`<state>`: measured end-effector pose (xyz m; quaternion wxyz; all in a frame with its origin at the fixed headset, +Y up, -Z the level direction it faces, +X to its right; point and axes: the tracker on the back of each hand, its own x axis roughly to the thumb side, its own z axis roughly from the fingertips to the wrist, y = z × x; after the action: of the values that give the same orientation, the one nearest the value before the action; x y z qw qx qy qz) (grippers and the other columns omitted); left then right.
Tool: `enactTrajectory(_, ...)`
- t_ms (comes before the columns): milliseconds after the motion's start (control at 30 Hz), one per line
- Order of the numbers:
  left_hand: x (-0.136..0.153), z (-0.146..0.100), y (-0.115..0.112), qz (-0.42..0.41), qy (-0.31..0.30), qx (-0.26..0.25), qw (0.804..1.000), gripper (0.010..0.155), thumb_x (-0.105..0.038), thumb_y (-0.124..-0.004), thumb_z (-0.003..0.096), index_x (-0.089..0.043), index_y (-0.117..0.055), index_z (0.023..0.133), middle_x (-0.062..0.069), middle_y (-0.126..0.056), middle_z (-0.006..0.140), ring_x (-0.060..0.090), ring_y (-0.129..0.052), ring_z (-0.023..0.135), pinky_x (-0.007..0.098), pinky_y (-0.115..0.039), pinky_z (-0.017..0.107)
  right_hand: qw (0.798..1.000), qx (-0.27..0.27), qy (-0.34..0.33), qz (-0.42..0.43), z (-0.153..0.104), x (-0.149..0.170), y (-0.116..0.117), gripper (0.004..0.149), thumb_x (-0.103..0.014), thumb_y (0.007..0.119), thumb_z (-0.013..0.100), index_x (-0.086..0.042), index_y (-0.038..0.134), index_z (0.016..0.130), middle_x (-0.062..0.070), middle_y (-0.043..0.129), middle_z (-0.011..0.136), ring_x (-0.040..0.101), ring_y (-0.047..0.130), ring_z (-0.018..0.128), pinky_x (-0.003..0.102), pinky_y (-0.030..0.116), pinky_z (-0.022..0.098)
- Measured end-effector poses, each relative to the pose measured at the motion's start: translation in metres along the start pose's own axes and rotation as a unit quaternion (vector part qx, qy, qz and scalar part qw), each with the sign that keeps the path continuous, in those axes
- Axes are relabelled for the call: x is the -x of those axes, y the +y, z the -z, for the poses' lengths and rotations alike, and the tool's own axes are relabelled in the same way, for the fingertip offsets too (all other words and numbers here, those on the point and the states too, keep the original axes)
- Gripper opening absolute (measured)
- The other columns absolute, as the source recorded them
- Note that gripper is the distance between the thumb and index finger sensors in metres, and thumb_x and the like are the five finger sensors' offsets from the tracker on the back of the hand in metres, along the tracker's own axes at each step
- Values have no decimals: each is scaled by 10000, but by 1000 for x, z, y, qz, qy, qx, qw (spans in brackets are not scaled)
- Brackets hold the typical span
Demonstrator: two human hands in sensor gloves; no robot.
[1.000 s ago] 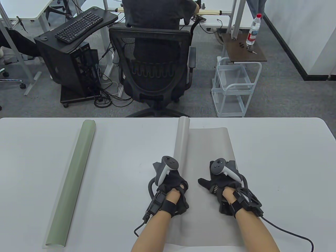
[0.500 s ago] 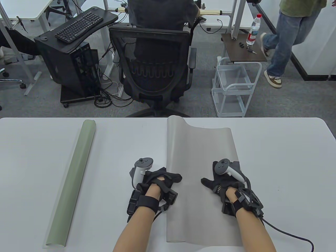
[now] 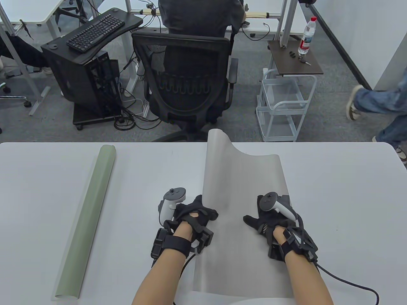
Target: Unroll desk mats and stack together
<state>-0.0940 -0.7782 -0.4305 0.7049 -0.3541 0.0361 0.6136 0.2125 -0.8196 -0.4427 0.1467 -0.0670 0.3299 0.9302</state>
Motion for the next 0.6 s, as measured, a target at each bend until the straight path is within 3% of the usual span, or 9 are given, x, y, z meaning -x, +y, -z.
enactTrajectory(100,5,-6,13,-12,8,-18,1000,851,-233,-784,470,-139,-112,982,137,-530,1033,345,-871,813,575,-749,609,1000,0,1,0,0,0,0,905,-802,449,353,-412,-184,869,-80,-358,902,257,-348,812,538,-162,555)
enactTrajectory(200,9,-8,23,-25,32,-29,999,839,-297,-884,452,-121,-252,975,65,-595,986,252,-917,754,459,-837,579,1000,0,1,-1,0,0,0,905,-802,449,352,-412,-185,867,-79,-358,902,258,-348,812,539,-162,555)
enactTrajectory(367,9,-5,20,-39,37,-8,999,641,-376,-934,437,-274,-497,894,-38,-711,887,170,-964,696,388,-893,548,1000,0,2,-1,1,0,0,906,-802,455,350,-413,-183,863,-81,-356,899,259,-347,810,539,-161,554)
enactTrajectory(467,8,-2,18,-52,25,13,998,627,-322,-895,454,-246,-451,889,60,-677,1003,354,-962,837,459,-907,578,1000,0,2,0,1,0,0,906,-803,456,351,-412,-182,862,-81,-356,898,259,-347,809,539,-161,553)
enactTrajectory(600,10,-4,21,-75,9,20,997,761,-263,-839,461,-188,-249,936,42,-641,1006,301,-1000,798,460,-890,583,1000,-1,1,2,1,0,0,904,-801,458,352,-413,-180,861,-83,-355,897,257,-347,807,539,-162,551)
